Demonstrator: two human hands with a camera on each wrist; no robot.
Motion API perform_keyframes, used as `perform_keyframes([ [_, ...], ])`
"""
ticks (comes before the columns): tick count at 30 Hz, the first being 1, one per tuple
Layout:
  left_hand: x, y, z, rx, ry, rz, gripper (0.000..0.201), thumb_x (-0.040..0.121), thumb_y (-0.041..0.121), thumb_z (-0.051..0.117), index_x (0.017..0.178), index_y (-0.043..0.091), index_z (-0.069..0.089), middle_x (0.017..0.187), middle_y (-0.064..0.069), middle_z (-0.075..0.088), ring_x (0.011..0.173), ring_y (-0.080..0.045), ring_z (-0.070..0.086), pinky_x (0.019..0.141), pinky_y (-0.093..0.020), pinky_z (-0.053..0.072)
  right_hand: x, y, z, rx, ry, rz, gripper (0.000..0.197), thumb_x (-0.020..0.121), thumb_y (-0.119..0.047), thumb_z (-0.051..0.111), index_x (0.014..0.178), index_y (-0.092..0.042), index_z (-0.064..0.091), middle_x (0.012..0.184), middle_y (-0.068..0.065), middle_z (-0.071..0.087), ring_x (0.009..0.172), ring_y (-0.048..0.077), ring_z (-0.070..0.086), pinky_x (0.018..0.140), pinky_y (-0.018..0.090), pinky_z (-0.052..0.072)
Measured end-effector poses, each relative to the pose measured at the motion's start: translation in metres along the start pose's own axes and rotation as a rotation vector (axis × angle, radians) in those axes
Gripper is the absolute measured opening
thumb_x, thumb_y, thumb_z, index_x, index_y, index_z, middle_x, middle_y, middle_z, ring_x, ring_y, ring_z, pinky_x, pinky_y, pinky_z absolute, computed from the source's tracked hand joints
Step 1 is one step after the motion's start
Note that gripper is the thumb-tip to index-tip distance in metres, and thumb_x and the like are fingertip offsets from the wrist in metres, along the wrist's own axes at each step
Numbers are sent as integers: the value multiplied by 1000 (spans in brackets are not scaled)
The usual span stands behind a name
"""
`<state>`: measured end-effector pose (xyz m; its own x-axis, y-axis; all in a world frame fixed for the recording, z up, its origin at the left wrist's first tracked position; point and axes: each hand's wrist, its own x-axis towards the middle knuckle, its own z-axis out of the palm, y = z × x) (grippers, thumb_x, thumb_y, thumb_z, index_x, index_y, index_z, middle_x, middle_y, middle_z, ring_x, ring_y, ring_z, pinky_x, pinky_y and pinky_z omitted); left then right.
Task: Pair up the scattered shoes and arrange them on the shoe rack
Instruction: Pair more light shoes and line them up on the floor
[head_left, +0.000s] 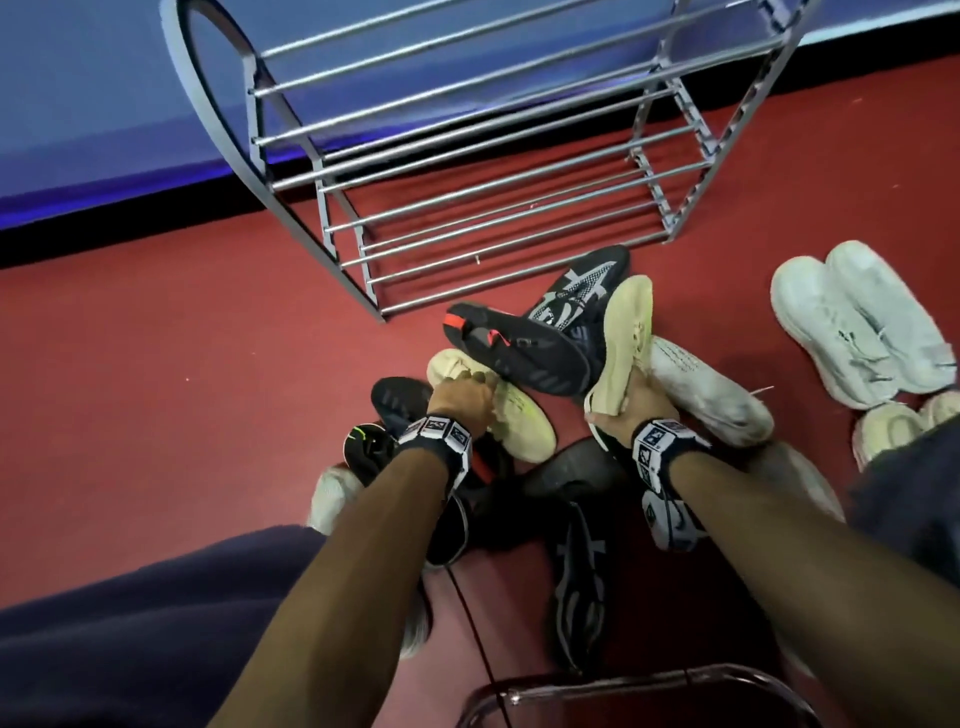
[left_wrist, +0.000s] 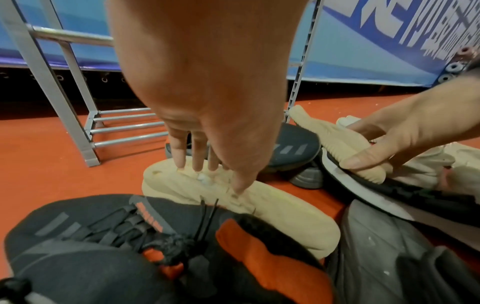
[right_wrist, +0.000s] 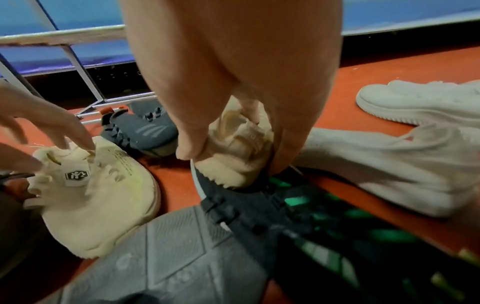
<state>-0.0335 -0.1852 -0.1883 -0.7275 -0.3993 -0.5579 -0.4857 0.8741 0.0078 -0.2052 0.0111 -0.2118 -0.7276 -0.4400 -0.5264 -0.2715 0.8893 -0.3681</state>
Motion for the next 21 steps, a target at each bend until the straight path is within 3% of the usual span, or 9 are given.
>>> perform_keyframes([
  [5, 17, 3, 23, 34, 36, -28, 70, 91, 53, 60, 145, 15, 36, 144, -7, 45, 132, -28, 44, 104, -45, 41, 0, -4, 4, -97, -4, 4, 110, 67, -53, 84, 154, -19, 25, 144, 16, 37, 117, 38, 57, 94, 39, 50],
  [9, 21, 10, 24, 121, 128, -13, 85, 86, 50, 65, 151, 13, 25, 148, -7, 35, 136, -26, 37, 109, -40, 39, 5, -6, 2, -162, -21, 12, 113, 65, -57, 84, 153, -19, 25, 138, 15, 36, 111, 34, 59, 91, 36, 52],
  [13, 25, 11, 24, 97, 122, -18, 96, 77, 51, 70, 154, 16, 22, 142, -5, 38, 136, -26, 36, 111, -39, 37, 5, -9, 7, -205, -35, 29, 118, 68, -58, 82, 158, -20, 13, 143, 17, 27, 110, 38, 61, 94, 39, 54],
  [21, 30, 9, 17, 225, 85, 17, 85, 74, 46, 70, 146, 20, 32, 137, -1, 46, 129, -27, 41, 116, -45, 27, 13, -12, -4, -239, -126, 17, 121, 69, -59, 81, 158, -12, 13, 153, 28, 18, 126, 39, 52, 100, 45, 51],
])
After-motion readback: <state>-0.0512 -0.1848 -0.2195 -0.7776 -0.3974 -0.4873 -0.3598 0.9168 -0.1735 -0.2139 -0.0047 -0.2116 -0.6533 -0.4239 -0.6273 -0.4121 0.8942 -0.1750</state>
